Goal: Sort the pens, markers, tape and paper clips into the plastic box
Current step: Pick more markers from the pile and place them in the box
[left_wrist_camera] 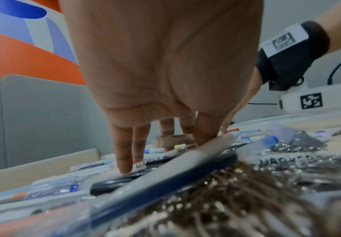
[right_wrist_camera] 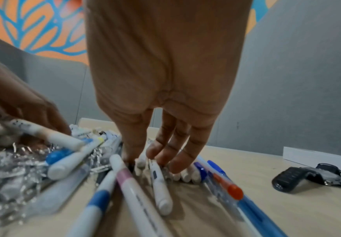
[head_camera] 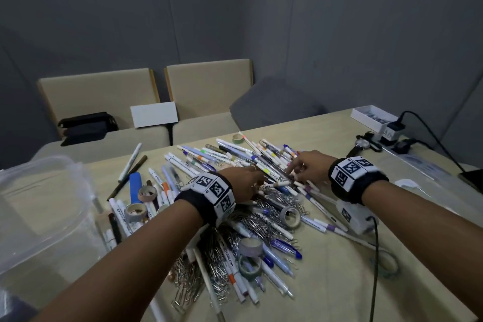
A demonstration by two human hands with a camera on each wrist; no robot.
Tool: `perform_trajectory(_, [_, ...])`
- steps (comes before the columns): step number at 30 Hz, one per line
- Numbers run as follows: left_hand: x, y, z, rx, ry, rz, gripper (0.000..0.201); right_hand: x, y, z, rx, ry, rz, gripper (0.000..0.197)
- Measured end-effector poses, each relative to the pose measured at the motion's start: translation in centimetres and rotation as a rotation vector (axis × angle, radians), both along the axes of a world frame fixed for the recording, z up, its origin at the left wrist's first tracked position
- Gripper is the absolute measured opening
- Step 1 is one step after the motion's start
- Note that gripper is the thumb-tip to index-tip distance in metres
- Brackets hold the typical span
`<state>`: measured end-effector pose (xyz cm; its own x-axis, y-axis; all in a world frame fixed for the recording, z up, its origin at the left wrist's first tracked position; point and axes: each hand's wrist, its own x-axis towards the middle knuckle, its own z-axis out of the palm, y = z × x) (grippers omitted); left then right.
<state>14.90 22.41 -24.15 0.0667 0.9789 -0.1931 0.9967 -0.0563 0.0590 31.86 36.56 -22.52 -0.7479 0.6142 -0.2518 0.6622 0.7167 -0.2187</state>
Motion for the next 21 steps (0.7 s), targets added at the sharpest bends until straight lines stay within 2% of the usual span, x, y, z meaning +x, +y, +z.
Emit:
perform_trajectory(4, [-0.4, -0.6, 0.0, -0.052, -0.011, -0.014, 0.037, 0.2, 0.4, -0.5, 0.025, -0.021, -0.043, 0.038])
perform_trajectory(7, [-1.2, -1.4, 0.4, -0.018, -0.116, -0.021, 0.039, 0.1, 0.5, -0.3, 0.029, -0.012, -0.048, 0.036])
perform_trajectory(10, [-3.1, -2.3, 1.2, 0.027, -0.233, 0.043, 0.032, -0.6, 0.0, 0.3, 0.03, 0.037, -0.04, 0.032])
perform_trajectory(15, [-6.0, -4.3, 1.4, 0.018, -0.179, 0.183, 0.033, -3.2, -1.5, 1.5, 0.031, 0.069, 0.056, 0.031])
perform_trajectory(21, [-5.7, -5.4, 0.7, -0.106, -0.211, 0.189, 0.04, -4.3, -3.0, 0.5, 0.098, -0.083, 0.136, 0.032])
